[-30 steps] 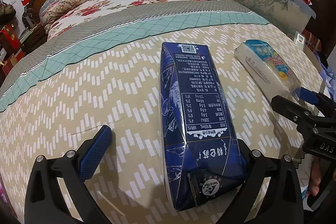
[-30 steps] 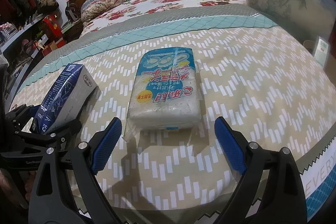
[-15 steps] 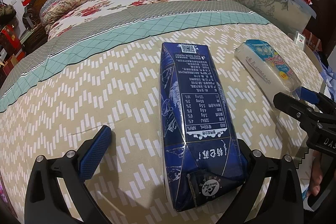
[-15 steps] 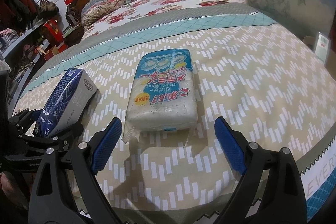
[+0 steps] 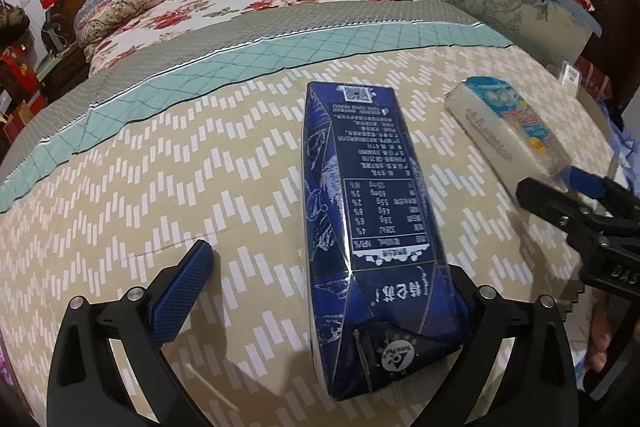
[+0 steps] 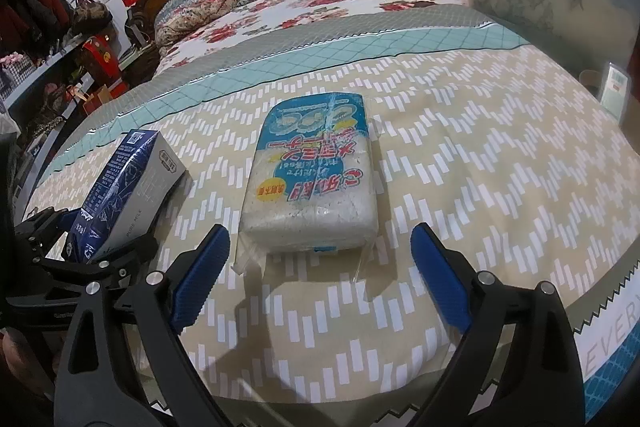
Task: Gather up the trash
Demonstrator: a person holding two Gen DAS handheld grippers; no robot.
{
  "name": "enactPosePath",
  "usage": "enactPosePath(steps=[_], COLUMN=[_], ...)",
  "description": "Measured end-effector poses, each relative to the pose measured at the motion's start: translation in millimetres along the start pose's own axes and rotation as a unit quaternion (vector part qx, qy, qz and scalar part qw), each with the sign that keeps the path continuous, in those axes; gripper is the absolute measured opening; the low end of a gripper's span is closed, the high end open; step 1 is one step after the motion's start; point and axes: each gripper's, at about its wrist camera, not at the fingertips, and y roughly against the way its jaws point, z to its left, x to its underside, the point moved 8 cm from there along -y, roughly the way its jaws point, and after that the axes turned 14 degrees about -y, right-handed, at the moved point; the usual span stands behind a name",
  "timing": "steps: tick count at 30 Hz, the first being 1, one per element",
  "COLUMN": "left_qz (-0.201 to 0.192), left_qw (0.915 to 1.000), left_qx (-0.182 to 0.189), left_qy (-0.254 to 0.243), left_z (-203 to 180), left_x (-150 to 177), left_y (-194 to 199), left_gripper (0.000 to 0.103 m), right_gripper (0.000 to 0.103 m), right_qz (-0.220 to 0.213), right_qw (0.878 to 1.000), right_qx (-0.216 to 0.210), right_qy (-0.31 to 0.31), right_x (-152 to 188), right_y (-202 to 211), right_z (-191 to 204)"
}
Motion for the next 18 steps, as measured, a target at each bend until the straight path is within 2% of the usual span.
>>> enactPosePath(steps=[4,8,14,18], left_qz=[-0.032,-0.031,-0.013,-0.010], left_qw=[0.9986,0.9988,0.9993,0.9992], left_qx=[0.030,0.019,-0.022,-0.030], left_qy=[0.029,0.032,0.026,0.024], left_z=[3.2,4.5,2.5,-0.3], left_x=[-6.6,-14.4,-16.3,-13.6], left_y=[15.7,18.1,12.8,10.9], left_gripper=[0.094,0.094,0.094,0.094], right_gripper=[0.093,0.094,0.097,0.097], right_qz=[0.006,0.010,0.008,0.004], right_qw=[1.000,1.000,1.000,1.000], right_qx=[-0.006,-0.010,-0.016,-0.016], right_qy=[-0.003,-0.003,-0.013,-0.010], right_x=[-3.1,-6.0,-8.1,-5.9], right_y=[-2.4,-3.3,-3.0,-3.1], right_z=[0.3,-1.1,-7.2,-6.2])
